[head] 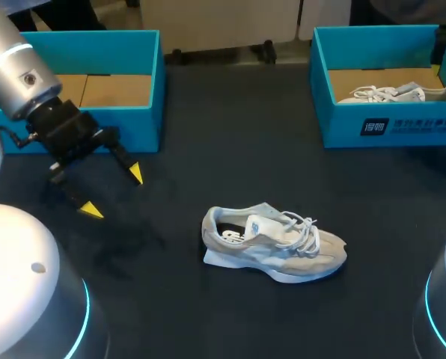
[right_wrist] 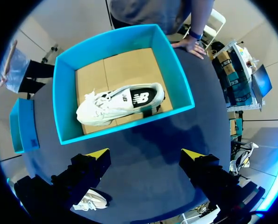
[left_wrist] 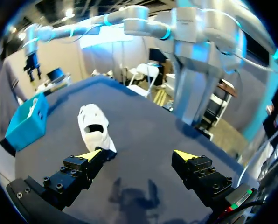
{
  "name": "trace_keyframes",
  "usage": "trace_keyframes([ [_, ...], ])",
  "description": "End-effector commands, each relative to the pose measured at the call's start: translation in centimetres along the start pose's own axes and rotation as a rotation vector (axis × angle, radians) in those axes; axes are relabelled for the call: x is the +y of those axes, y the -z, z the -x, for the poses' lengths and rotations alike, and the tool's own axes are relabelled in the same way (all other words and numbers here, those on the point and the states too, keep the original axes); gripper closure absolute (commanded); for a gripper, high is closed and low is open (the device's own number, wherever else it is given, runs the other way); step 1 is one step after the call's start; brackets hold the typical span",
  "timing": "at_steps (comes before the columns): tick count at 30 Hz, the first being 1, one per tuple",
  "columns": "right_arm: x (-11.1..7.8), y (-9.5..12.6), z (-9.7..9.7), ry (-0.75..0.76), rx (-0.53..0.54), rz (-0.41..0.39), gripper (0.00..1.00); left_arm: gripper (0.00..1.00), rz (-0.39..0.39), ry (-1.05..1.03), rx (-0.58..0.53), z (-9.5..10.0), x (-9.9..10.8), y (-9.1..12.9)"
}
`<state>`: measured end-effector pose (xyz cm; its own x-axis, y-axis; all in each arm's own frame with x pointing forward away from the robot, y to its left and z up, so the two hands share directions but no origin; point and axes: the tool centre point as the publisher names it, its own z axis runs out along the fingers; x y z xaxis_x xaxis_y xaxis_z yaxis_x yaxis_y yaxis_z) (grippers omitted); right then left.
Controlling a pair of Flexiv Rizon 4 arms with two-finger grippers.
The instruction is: Take the shoe out of the shoebox, open the shoe tongue, remove and reinsert the insole, then place the shoe into the shoebox
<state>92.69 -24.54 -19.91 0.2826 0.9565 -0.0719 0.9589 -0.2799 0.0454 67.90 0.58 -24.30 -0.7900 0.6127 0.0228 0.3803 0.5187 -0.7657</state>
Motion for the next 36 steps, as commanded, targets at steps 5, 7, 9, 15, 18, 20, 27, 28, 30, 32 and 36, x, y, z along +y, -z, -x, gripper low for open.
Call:
trace_keyframes([
  [5, 0.0, 0.0, 0.0, 0.000, 0.000, 0.000, 0.00, 0.00, -0.061, 0.170, -0.226, -1.3, 2.7, -1.8],
  [7, 0.0, 0.0, 0.0, 0.000, 0.000, 0.000, 0.00, 0.00, -0.109, 0.227, -0.272, -1.2, 4.0, -2.4],
  [9, 0.0, 0.0, 0.0, 0.000, 0.000, 0.000, 0.00, 0.00, -0.213, 0.250, -0.285, -1.1, 5.1, -2.8],
  [15, 0.0, 0.0, 0.0, 0.000, 0.000, 0.000, 0.00, 0.00, -0.383, 0.281, -0.399, -0.8, 6.0, -4.3],
  [18, 0.0, 0.0, 0.0, 0.000, 0.000, 0.000, 0.00, 0.00, -0.417, 0.313, -0.393, -0.4, 6.3, -4.4],
  [20, 0.0, 0.0, 0.0, 0.000, 0.000, 0.000, 0.00, 0.00, -0.417, 0.313, -0.393, -0.4, 6.3, -4.4],
  [27, 0.0, 0.0, 0.0, 0.000, 0.000, 0.000, 0.00, 0.00, -0.417, 0.313, -0.393, -0.4, 6.3, -4.4],
  [28, 0.0, 0.0, 0.0, 0.000, 0.000, 0.000, 0.00, 0.00, -0.419, 0.283, -0.403, -0.2, 6.7, -4.9],
  [30, 0.0, 0.0, 0.0, 0.000, 0.000, 0.000, 0.00, 0.00, -0.450, 0.296, -0.385, 0.5, 7.5, -5.6],
  [32, 0.0, 0.0, 0.0, 0.000, 0.000, 0.000, 0.00, 0.00, -0.482, 0.299, -0.385, 1.3, 8.1, -6.0],
  [36, 0.0, 0.0, 0.0, 0.000, 0.000, 0.000, 0.00, 0.00, -0.483, 0.296, -0.404, 2.3, 8.6, -6.4],
])
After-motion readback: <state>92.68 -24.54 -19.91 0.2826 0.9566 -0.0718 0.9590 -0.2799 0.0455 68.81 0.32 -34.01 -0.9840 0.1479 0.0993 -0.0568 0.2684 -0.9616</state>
